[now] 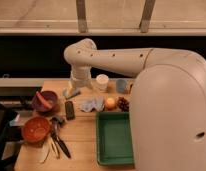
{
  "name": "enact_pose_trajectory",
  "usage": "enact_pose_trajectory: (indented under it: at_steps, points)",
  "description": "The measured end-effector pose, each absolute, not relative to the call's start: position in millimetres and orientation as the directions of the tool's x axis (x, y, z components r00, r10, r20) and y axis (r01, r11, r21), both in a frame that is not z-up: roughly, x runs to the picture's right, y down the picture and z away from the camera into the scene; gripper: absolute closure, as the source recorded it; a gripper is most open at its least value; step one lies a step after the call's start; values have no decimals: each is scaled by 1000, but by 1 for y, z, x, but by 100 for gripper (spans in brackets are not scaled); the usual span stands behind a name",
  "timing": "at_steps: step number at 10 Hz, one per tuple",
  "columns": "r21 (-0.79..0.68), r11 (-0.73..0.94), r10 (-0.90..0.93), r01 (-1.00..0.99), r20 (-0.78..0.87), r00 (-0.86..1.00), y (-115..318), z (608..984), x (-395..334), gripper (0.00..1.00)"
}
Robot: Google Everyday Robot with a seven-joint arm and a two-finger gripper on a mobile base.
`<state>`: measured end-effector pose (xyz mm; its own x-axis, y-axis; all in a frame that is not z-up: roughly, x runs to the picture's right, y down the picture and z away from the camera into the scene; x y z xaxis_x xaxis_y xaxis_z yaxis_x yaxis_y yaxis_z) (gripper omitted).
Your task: Place eraser in red bowl
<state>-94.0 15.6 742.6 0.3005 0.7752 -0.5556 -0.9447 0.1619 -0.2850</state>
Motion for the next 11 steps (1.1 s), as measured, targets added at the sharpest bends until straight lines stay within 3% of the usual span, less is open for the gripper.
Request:
enact_pose_trajectory:
  at_steps: [4,6,11]
  points:
    - [-341,282,720,-897,-543,432,20,751,-139,20]
    - [-366,353,664,-861,-550,506,33,775,-192,20]
    - [-356,363,649,-861,-567,508,37,805,-213,20]
